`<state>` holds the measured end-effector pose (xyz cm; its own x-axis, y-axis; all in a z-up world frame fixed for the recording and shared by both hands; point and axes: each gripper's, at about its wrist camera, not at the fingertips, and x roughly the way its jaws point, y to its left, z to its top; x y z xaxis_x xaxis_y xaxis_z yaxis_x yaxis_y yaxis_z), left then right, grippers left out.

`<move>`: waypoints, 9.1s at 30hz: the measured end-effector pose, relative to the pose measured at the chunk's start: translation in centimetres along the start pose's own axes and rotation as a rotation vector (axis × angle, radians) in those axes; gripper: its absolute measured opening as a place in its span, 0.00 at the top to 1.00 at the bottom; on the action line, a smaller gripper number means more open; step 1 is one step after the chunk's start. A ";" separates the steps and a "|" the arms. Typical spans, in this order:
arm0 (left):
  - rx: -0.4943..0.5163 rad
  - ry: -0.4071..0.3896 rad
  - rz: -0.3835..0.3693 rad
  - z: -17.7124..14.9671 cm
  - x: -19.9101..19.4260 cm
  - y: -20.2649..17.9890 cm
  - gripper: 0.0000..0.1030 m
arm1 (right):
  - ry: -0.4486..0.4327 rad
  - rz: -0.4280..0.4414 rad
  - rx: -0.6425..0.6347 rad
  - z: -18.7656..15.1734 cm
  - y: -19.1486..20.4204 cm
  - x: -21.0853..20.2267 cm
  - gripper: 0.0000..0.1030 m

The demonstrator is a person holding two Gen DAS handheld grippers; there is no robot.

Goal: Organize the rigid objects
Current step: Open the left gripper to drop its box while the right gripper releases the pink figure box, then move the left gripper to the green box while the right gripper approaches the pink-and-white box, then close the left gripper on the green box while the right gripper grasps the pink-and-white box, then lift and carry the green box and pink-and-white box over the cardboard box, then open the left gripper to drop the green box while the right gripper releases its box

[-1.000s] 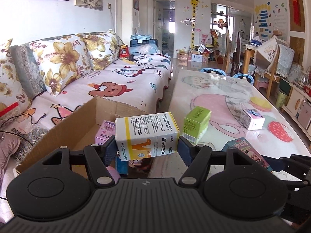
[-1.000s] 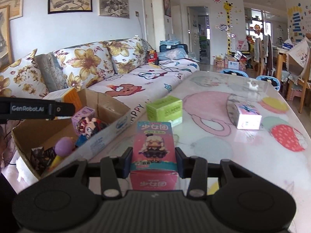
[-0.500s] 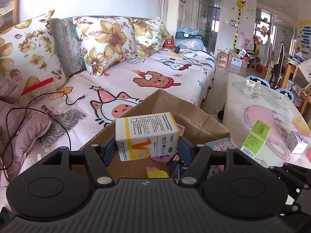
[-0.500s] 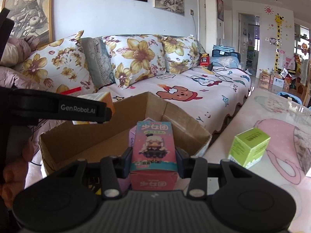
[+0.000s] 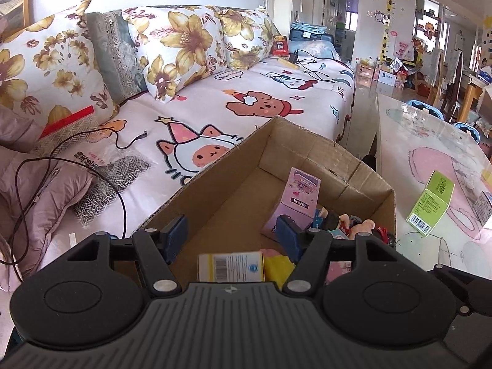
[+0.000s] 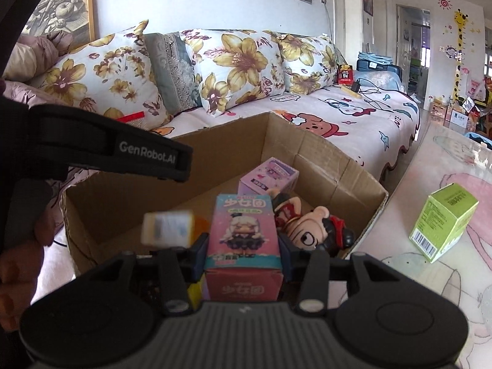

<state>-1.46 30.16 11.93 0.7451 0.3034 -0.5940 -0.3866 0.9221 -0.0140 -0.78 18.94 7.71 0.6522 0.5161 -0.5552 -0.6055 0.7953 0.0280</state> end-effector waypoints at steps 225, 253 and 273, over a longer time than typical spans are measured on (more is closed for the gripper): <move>0.362 -0.031 -0.327 -1.2 2.7 -6.9 0.40 | -0.013 -0.506 0.215 -12.1 -10.6 -15.3 0.32; 0.190 -0.055 -0.102 4.9 4.6 -0.7 0.40 | -0.126 -0.257 -0.015 -0.1 -1.2 -12.3 0.32; 0.134 -0.020 -0.069 6.9 8.5 0.9 0.40 | -0.053 -0.177 -0.138 2.2 2.5 -1.9 0.32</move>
<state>8.26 35.25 12.38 0.7787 0.2419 -0.5789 -0.2594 0.9643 0.0540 -2.52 20.62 10.71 0.7749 0.3910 -0.4967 -0.5334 0.8261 -0.1818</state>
